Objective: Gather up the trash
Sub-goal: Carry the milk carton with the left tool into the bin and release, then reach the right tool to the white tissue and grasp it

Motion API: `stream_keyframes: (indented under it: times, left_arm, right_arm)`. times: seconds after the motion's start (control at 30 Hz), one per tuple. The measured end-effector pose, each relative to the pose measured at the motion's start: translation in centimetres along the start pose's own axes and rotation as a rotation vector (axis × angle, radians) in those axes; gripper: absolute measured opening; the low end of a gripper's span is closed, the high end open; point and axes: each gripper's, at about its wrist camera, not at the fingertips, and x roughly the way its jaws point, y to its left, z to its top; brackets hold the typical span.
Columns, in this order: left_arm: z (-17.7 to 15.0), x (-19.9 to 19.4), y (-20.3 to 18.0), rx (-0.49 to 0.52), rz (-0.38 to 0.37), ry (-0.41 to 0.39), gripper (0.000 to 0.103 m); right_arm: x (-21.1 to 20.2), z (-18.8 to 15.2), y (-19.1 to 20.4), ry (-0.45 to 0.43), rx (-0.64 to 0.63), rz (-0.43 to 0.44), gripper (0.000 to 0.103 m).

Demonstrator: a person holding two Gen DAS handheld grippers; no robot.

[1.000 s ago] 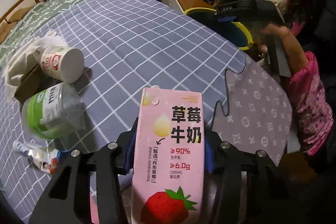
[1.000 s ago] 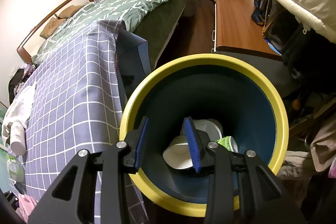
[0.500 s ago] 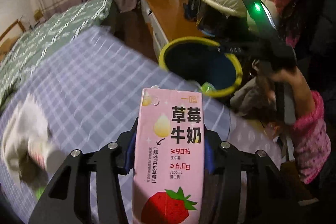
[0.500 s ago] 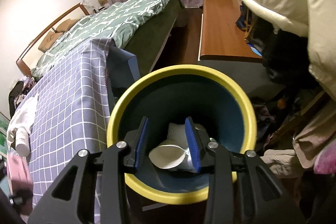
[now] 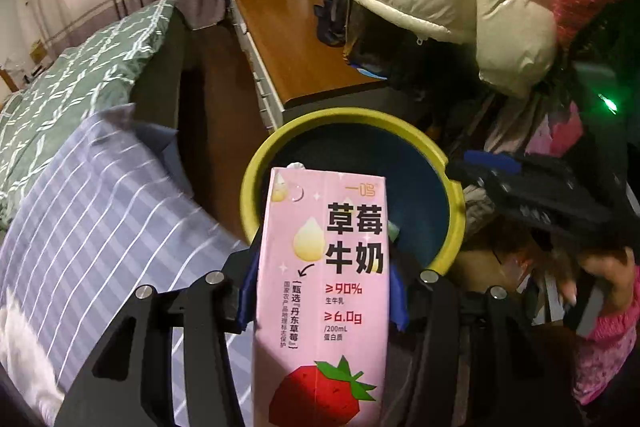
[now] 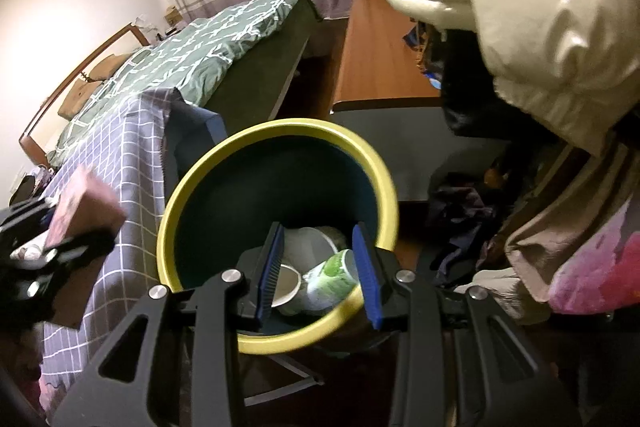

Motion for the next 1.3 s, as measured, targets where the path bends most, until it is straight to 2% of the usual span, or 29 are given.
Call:
stream_keyframes:
  times: [0.37,0.4,0.43,0.47,0.57,0.7,0.83,0.97,1.1,1.3]
  left_arm:
    - [4.1,6.7,-2.2,0.008,-0.032,0.044,0.051]
    - [4.4,7.2,-2.4,0.008,-0.024,0.044,0.058]
    - [4.6,7.6,-2.5,0.007,-0.012,0.043,0.081]
    - [4.7,7.6,-2.6,0.001,-0.002,0.038,0.088]
    - [4.7,6.3,-2.5,-0.016,-0.017,0.008,0.089]
    - [3.7,1.3,-1.7,-0.039,-0.008,-0.058,0.090]
    - [1.0,-4.0,-0.3,-0.080,0.024,-0.129,0.095]
    - [-2.6,-8.7,1.9,-0.139,0.063,-0.183,0.096]
    - [-7.5,-13.4,5.1,-0.218,0.132,-0.231,0.098]
    - [-16.2,-19.2,11.5,-0.410,0.265,-0.269,0.098]
  right_arm:
    - [0.0,-0.2,-2.2,0.000,0.022,-0.045,0.034]
    - [0.1,-0.2,-2.3,0.003,0.024,-0.048,0.034]
    - [0.2,-0.4,-2.4,0.008,0.024,-0.054,0.034]
    - [0.1,-0.4,-2.5,0.011,0.024,-0.056,0.034]
    - [0.2,-0.5,-2.5,0.020,0.020,-0.060,0.034]
    - [0.3,-0.6,-2.1,0.021,0.015,-0.052,0.034]
    - [0.7,-0.8,-1.1,0.029,0.000,-0.034,0.034]
    - [1.2,-1.1,0.7,0.043,-0.028,-0.010,0.034]
    - [1.4,-1.3,3.3,0.050,-0.070,0.017,0.034]
    - [1.2,-1.5,9.0,0.053,-0.168,0.068,0.034]
